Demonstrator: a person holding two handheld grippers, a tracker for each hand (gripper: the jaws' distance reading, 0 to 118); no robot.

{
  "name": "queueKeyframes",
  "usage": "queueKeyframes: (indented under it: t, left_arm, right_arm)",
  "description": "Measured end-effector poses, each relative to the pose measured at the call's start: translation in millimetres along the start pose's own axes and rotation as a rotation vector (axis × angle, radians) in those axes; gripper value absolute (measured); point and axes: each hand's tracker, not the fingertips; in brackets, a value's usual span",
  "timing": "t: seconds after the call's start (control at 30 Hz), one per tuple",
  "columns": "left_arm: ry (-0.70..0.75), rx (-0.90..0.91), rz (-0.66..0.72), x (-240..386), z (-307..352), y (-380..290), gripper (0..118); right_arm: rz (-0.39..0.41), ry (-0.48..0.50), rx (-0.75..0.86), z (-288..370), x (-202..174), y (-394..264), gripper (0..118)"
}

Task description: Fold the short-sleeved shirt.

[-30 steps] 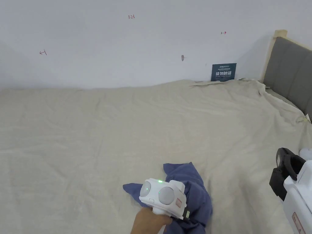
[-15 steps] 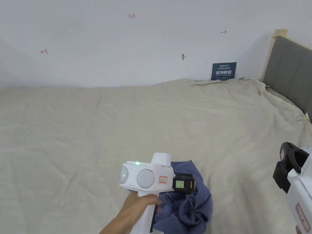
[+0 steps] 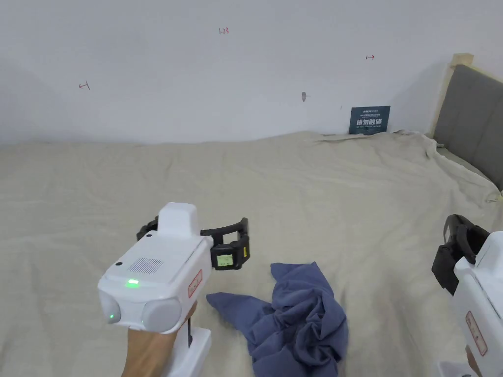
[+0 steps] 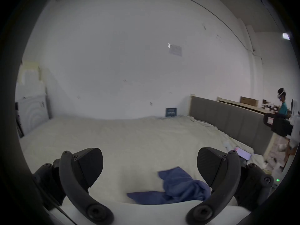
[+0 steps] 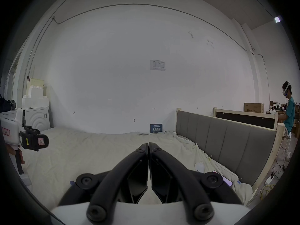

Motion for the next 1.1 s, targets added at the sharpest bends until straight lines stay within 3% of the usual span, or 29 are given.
queueKeyframes:
  t: [0.1,0.2,0.3,0.4,0.43,0.83,1.1]
  left_arm:
    - [0.035,0.005,0.035,-14.9,5.0,-8.7,116]
    - [0.115,0.059,0.025,-24.5,13.3,-20.2,104]
    - [0.154,0.075,0.019,-32.1,20.5,-28.3,71]
    - [0.176,0.078,0.001,-36.7,23.2,-34.3,10]
    - [0.195,0.081,-0.031,-36.0,23.2,-35.6,0]
    - [0.166,0.035,-0.029,-37.9,15.3,-39.0,0]
    - [0.056,-0.258,-0.022,-47.4,-38.5,-45.7,0]
  right_arm:
    - [-0.003,0.006,0.005,0.5,-3.0,-1.7,0]
    - [-0.004,0.015,0.009,1.3,-6.0,-4.1,0]
    - [0.003,0.023,0.004,1.4,-10.4,-6.0,0]
    - [0.005,0.028,-0.004,0.8,-14.7,-7.6,0]
    - [0.006,0.031,-0.004,0.8,-15.9,-8.0,0]
    - [0.007,0.042,-0.009,-4.6,-19.8,-7.9,0]
    - [0.011,0.042,-0.032,-17.2,-19.6,-15.3,0]
